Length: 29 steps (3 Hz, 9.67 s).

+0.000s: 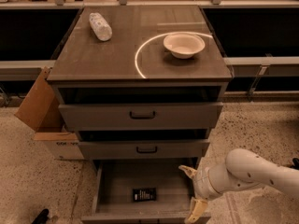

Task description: Pick rxbar chocolate from bottom drawer and place on counter

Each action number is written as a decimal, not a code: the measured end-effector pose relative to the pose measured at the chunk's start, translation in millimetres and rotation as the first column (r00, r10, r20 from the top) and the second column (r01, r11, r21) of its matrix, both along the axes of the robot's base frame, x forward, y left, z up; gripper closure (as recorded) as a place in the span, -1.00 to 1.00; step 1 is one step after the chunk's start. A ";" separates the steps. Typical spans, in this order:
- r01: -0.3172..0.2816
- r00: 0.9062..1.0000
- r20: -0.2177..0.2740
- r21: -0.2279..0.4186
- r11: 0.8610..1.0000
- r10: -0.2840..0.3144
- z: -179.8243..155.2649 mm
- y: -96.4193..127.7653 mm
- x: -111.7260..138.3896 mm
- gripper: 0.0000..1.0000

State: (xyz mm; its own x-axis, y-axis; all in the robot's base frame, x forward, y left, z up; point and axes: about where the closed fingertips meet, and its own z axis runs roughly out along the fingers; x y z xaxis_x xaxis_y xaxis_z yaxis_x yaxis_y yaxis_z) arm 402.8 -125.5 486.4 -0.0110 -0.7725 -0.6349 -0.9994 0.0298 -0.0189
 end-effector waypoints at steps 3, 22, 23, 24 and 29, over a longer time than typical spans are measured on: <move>0.027 1.000 0.011 0.049 0.998 -0.028 -129.0 29.1 44.3 -1.00; -0.141 0.990 0.002 0.111 0.984 0.142 -390.6 143.8 139.7 0.28; -0.140 0.990 0.011 0.107 0.984 0.139 -385.3 140.7 137.9 0.75; -0.123 0.992 0.039 0.099 0.987 0.119 -370.1 131.4 135.9 1.00; -0.063 0.949 0.314 0.239 0.969 -0.016 -187.2 24.1 104.2 1.00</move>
Offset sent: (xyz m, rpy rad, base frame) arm 0.0466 0.0299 -0.1608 0.0410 0.0088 -0.0556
